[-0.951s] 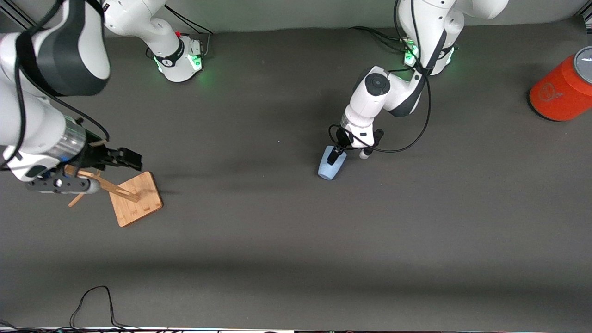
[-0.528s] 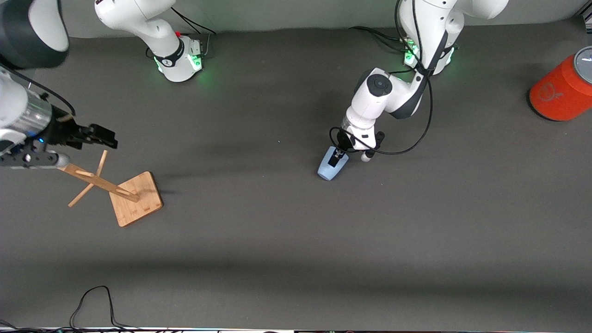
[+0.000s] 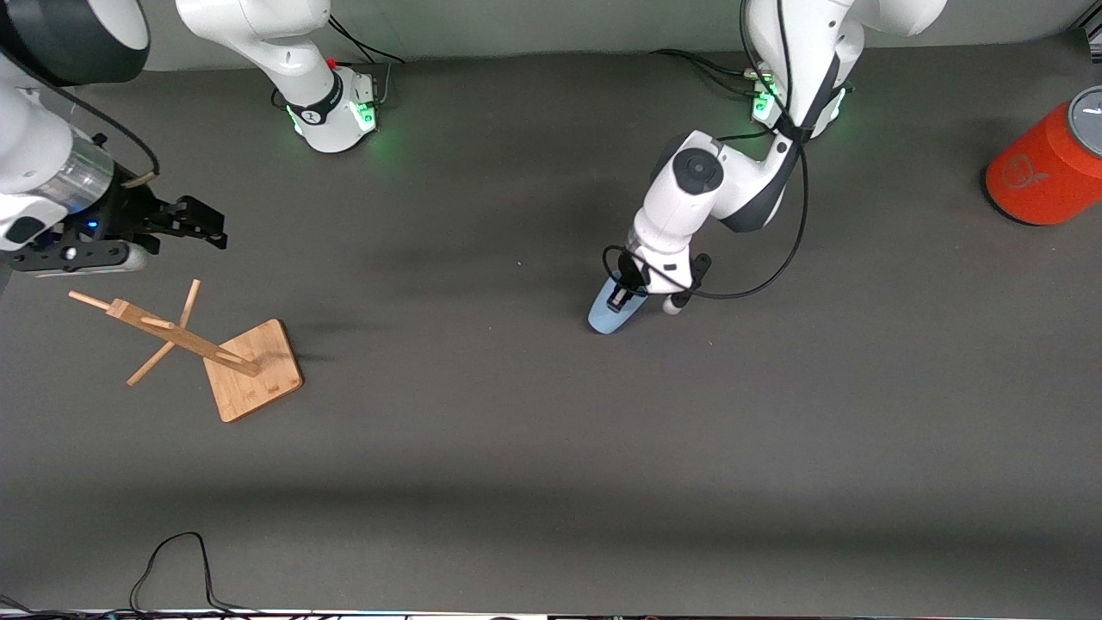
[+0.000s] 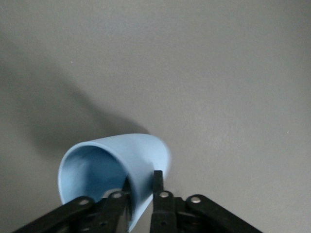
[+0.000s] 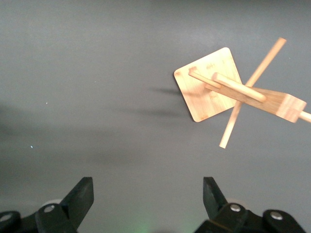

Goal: Rotate and upright cup with both arms

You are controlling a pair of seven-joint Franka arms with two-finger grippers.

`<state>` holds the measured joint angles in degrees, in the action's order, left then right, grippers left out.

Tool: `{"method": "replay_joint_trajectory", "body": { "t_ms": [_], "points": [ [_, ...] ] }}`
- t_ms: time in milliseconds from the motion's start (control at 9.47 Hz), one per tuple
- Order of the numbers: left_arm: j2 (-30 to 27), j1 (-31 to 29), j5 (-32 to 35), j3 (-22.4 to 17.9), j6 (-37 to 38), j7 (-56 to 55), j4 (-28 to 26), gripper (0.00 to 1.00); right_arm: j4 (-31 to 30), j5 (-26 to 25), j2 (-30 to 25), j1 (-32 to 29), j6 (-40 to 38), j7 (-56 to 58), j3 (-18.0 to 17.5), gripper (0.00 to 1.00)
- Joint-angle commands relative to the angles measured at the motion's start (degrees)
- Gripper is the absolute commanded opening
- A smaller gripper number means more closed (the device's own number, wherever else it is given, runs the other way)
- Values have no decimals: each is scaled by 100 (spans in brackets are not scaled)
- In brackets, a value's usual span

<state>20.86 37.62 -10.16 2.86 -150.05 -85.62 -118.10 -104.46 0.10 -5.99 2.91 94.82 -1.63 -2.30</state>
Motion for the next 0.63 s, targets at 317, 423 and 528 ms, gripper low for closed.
{"method": "replay_joint_trajectory", "body": {
  "t_ms": [317, 423, 528],
  "points": [
    [461, 385, 1602, -14, 2287, -946, 1490, 0, 136, 25, -139, -115, -148, 172, -42, 100],
    [611, 438, 1665, -5, 2287, -1096, 1570, 0, 162, 51, -156, -107, -174, 164, -42, 100],
    [682, 482, 1683, -14, 2278, -1106, 1579, 0, 163, 295, -174, -115, -174, 172, -25, 100]
  ]
}}
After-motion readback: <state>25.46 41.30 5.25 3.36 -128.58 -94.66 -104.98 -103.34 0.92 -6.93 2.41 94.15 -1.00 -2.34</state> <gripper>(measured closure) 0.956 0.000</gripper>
